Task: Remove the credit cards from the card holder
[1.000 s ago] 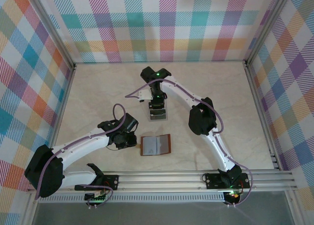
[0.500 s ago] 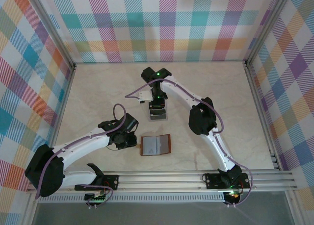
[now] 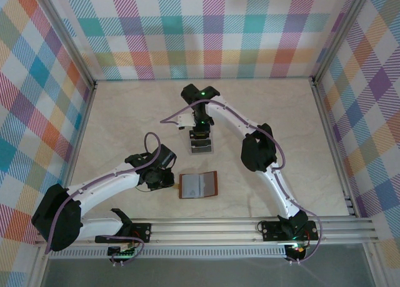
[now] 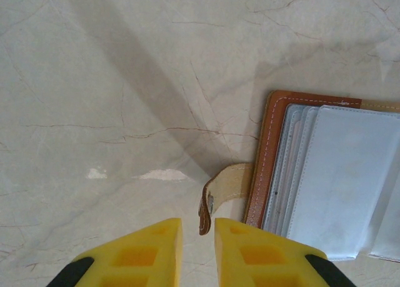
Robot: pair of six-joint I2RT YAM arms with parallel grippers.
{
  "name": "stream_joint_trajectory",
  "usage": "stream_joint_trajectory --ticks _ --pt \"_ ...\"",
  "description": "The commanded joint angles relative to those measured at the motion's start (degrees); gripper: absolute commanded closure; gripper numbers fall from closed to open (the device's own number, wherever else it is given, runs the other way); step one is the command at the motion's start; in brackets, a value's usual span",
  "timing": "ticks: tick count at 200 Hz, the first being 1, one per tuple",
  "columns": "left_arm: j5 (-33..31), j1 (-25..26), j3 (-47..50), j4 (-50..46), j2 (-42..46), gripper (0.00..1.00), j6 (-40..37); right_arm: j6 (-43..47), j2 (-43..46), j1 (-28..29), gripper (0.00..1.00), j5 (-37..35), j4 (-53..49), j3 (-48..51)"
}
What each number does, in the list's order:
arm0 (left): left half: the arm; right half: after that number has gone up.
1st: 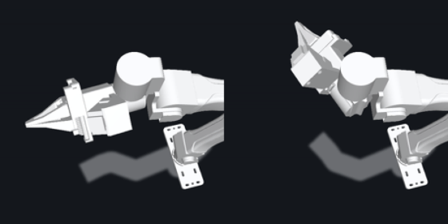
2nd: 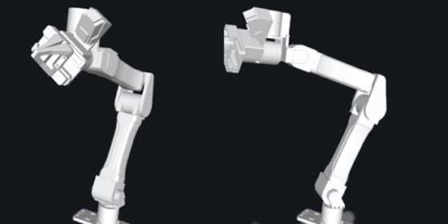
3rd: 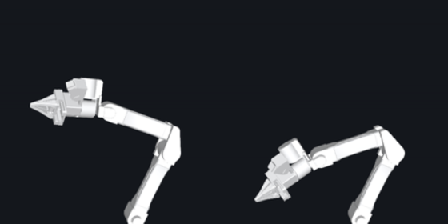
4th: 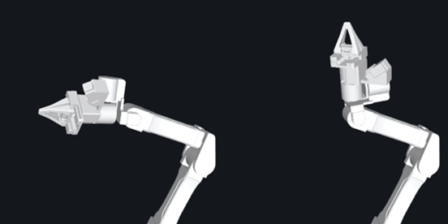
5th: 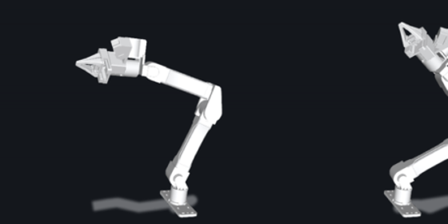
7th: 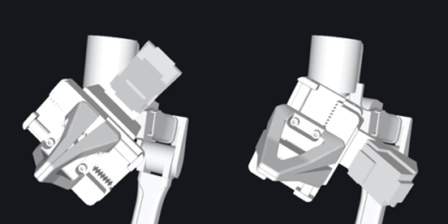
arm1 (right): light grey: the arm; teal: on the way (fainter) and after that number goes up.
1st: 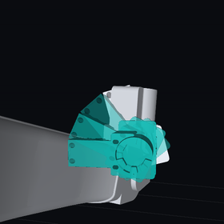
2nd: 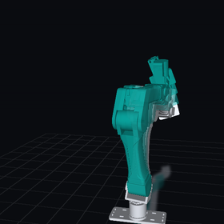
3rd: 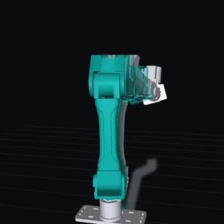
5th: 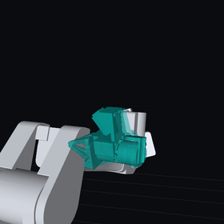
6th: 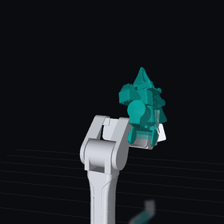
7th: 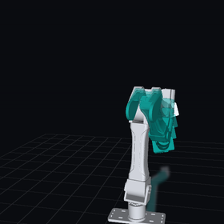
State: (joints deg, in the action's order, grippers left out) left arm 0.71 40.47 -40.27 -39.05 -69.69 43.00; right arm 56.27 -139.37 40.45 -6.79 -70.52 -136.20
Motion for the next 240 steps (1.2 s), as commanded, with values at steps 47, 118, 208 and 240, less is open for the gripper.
stream_joint_trajectory --ticks 47,118,208,240 --pt "-0.82 0.04 -0.88 -2.00 -0.55 0.79 -0.97 1.39 -0.96 -0.70 0.75 3.54 -0.38 -1.39" --pt "-0.71 -0.05 -0.59 -1.70 -0.89 0.79 -0.99 1.07 -1.96 -0.72 0.75 5.81 -2.09 -0.83" --pt "-0.74 -0.04 -0.19 -1.57 -0.67 0.79 -0.90 0.94 -0.97 -0.74 0.91 8.11 -2.97 -0.21" --pt "-0.80 -0.13 -0.14 -1.65 -0.45 0.79 -0.90 1.11 -0.58 -0.73 0.98 7.93 -3.09 -0.29"
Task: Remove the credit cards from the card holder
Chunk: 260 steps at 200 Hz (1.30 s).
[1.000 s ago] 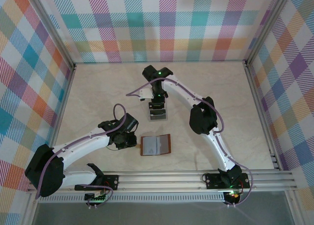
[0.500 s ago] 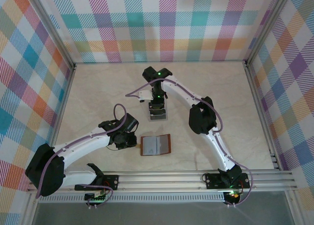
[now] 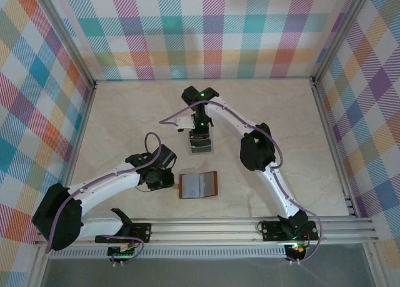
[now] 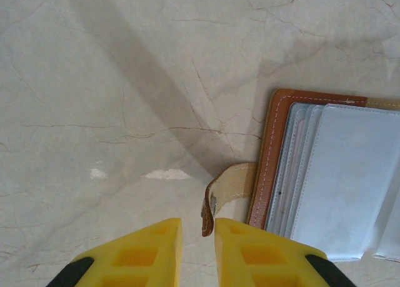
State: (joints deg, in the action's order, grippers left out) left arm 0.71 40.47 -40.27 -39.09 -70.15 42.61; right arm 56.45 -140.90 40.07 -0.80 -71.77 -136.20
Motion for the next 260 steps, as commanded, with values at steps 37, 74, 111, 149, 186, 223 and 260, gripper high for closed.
stream_joint_trajectory --ticks 37,74,111,149,186,223,260 --pt "-0.78 -0.13 -0.23 -1.51 -0.02 0.79 -0.51 1.16 2.42 -0.45 1.00 2.71 -2.30 -0.22" --pt "-0.91 -0.13 -0.32 -1.78 0.35 0.79 -0.36 1.58 4.80 -1.11 1.00 5.68 -2.76 0.18" --pt "-1.48 -0.13 -0.01 -1.94 1.21 0.79 -0.18 2.47 6.82 -2.59 0.89 7.86 -0.24 2.86" --pt "-1.94 -0.39 0.41 -2.11 1.84 0.78 -0.15 3.60 5.91 -3.52 0.70 8.86 1.06 3.03" --pt "-2.89 -0.82 1.39 -2.48 2.95 0.77 0.10 4.37 4.27 -3.60 0.62 9.67 1.99 2.98" --pt "-2.69 -1.27 1.76 -2.58 3.23 0.77 -0.13 4.69 2.79 -3.60 0.62 10.28 2.39 2.96" --pt "-2.30 -1.49 1.72 -2.22 2.84 0.77 -0.31 4.55 1.46 -3.60 0.62 10.24 2.38 2.98"
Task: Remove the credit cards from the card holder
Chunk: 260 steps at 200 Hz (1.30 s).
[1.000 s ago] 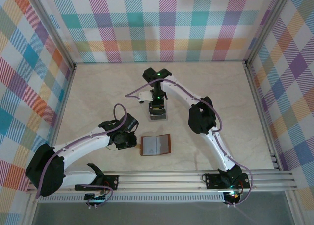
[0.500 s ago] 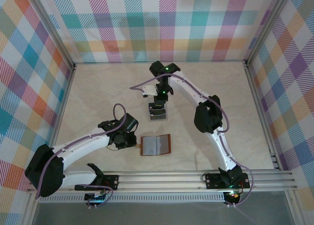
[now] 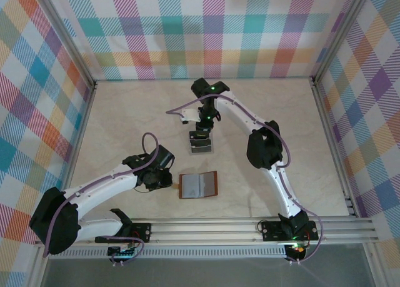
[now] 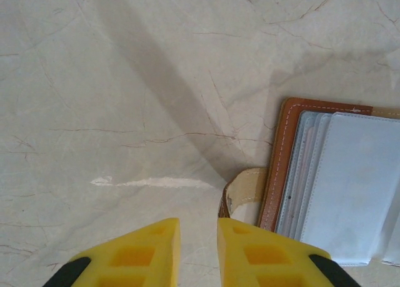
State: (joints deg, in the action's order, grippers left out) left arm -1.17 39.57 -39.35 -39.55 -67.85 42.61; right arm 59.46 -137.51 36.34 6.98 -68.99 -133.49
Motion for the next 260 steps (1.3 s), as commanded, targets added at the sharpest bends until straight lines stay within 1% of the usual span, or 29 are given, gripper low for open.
stream_joint_trajectory --ticks 1,46,87,140,165,233,246,260 --pt "-0.41 -0.57 0.78 -1.76 0.49 0.77 -0.37 1.49 -1.95 0.14 0.62 2.48 -0.42 0.26" --pt "-0.07 -0.72 0.84 -1.71 0.21 0.76 -0.55 1.09 -2.67 0.14 0.63 3.28 -0.84 0.25" --pt "0.00 -0.72 0.71 -1.76 -0.05 0.77 -0.62 1.19 -2.67 0.13 0.68 4.75 -2.11 0.25" --pt "0.37 -0.76 0.62 -1.41 -0.66 0.76 -0.86 1.18 -3.10 0.14 0.71 5.42 -3.16 0.16" --pt "0.38 -0.81 0.60 -1.49 -0.52 0.76 -0.84 1.03 -3.45 0.14 0.75 5.89 -3.61 0.08" --pt "0.41 -0.84 0.74 -1.51 -0.64 0.77 -0.81 0.92 -3.29 0.12 0.91 7.24 -4.65 -0.53" --pt "0.38 -0.83 0.68 -1.56 -0.64 0.76 -0.70 0.93 -3.12 0.14 0.90 7.18 -4.75 -0.71" --pt "0.38 -0.81 0.68 -1.56 -0.52 0.76 -0.77 0.67 -2.52 0.13 0.85 6.90 -4.08 -0.67"
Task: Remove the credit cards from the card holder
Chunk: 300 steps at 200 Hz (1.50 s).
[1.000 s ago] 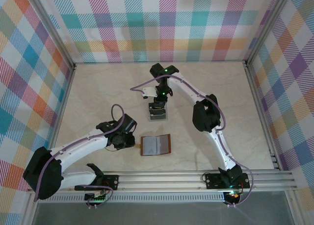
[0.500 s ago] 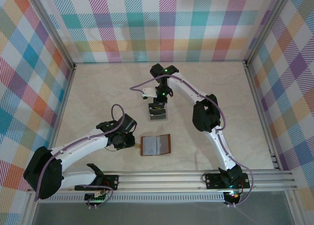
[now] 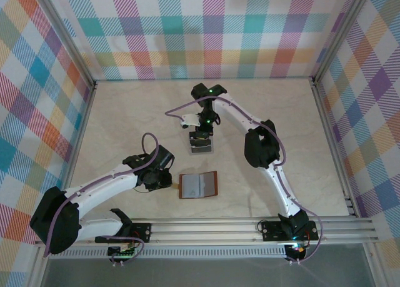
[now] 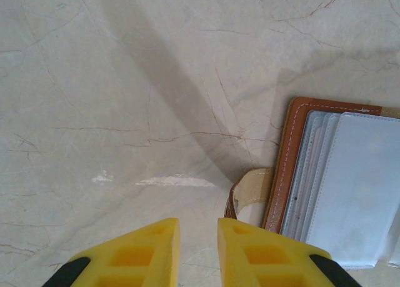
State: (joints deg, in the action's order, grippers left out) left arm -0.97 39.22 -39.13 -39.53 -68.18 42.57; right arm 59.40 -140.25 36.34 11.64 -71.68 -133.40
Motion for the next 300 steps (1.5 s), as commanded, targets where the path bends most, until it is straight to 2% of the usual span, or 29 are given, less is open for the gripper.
stream_joint_trajectory --ticks 1,25,62,194,238,300 --pt "0.18 -0.46 0.46 -1.59 -0.15 0.76 -0.73 0.73 0.27 0.14 0.85 2.24 -1.37 -0.78" --pt "-0.09 -0.46 0.51 -1.69 0.19 0.76 -0.63 0.83 1.91 0.11 0.72 1.67 0.77 -0.29" --pt "-0.60 -0.46 0.65 -1.98 0.85 0.76 -0.55 1.55 3.48 0.14 0.65 1.32 2.84 -0.02" --pt "-0.53 -0.90 1.64 -1.29 1.10 0.76 -0.74 1.87 5.60 0.09 0.65 2.20 2.36 0.35" --pt "-0.66 -0.91 1.77 -1.32 1.11 0.76 -0.82 2.71 3.66 0.13 0.62 -0.71 4.36 1.13" --pt "-0.44 -1.06 1.69 -1.31 0.45 0.76 -0.82 2.79 0.95 0.14 0.60 -0.33 5.32 1.13"
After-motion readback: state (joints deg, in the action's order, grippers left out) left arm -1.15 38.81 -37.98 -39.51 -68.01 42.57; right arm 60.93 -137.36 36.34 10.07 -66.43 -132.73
